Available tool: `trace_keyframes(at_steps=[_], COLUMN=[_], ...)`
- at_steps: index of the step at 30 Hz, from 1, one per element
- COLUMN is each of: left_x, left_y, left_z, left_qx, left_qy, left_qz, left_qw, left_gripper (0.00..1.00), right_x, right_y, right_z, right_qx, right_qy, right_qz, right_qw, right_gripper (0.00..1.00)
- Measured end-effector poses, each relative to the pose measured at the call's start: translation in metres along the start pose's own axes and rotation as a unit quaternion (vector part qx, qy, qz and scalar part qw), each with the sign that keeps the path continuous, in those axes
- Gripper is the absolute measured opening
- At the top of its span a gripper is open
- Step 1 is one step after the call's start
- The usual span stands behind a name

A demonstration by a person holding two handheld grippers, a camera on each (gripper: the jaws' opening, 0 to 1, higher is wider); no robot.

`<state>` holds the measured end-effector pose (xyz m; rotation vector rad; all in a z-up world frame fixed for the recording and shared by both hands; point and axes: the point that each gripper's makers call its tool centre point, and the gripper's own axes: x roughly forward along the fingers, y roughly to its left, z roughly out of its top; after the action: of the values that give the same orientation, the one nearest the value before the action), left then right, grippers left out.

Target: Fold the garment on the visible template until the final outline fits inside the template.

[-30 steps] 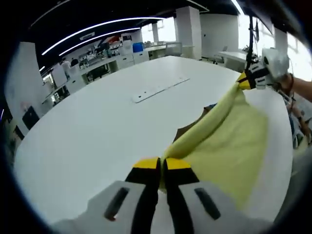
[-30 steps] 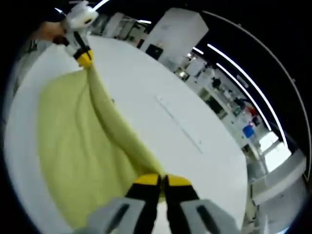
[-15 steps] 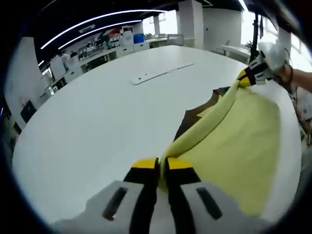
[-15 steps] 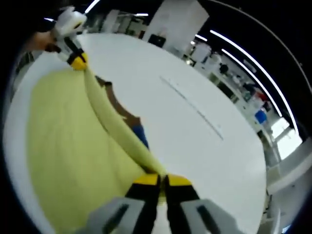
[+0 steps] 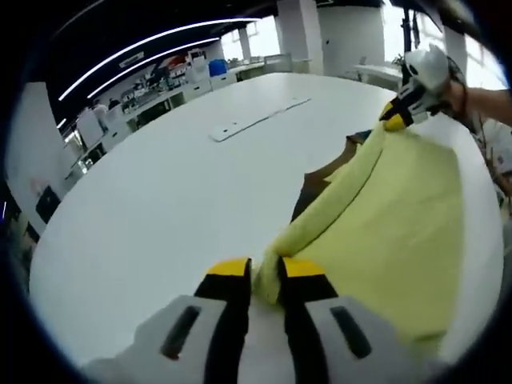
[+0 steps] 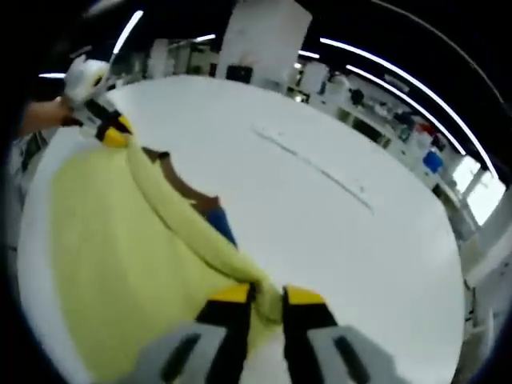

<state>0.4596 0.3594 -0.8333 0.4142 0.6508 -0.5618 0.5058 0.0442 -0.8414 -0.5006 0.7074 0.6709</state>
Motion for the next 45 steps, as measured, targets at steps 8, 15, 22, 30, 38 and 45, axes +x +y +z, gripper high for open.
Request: trace_keyframes(at_steps=[8, 15, 22, 30, 38, 45], left_x=[-0.01, -0.003, -0.005, -0.005, -0.008, -0.014], left_y=[-0.005, 0.002, 0.014, 0.015, 0.037, 0.039], left_z=[-0.008, -0.011, -0.001, -0.002, -0.004, -0.002], left_qx=[0.07, 0.099, 0.029, -0.14, -0.206, -0.243], left_qy=[0.015, 0.022, -0.006, -0.023, -0.046, -0.065], left_qz=[-0.023, -0.008, 0.023, 0.044, 0.083, 0.082], left_qw=[0.9971, 0.9949, 0.9993, 0.989, 0.9739, 0.9645], left_gripper=[0.14, 0.08, 0.0, 0.01, 0.07, 0.24], right_x=[-0.006, -0.004, -0.007, -0.004, -0.012, -0.016], right_y=[0.006, -0.001, -0.004, -0.014, -0.033, -0.026], right_z=[-0.001, -0.009, -0.001, 0.003, 0.001, 0.004], right_qx=[-0.075, -0.126, -0.092, 0.17, 0.272, 0.272], right_qy=[0.001, 0.016, -0.004, -0.046, -0.076, -0.077], right_qz=[0.01, -0.003, -0.008, 0.01, -0.024, -0.016], right_qw=[0.9972, 0.9919, 0.9957, 0.9843, 0.959, 0.9591], right_gripper=[0.19, 0.03, 0.0, 0.0, 0.21, 0.39])
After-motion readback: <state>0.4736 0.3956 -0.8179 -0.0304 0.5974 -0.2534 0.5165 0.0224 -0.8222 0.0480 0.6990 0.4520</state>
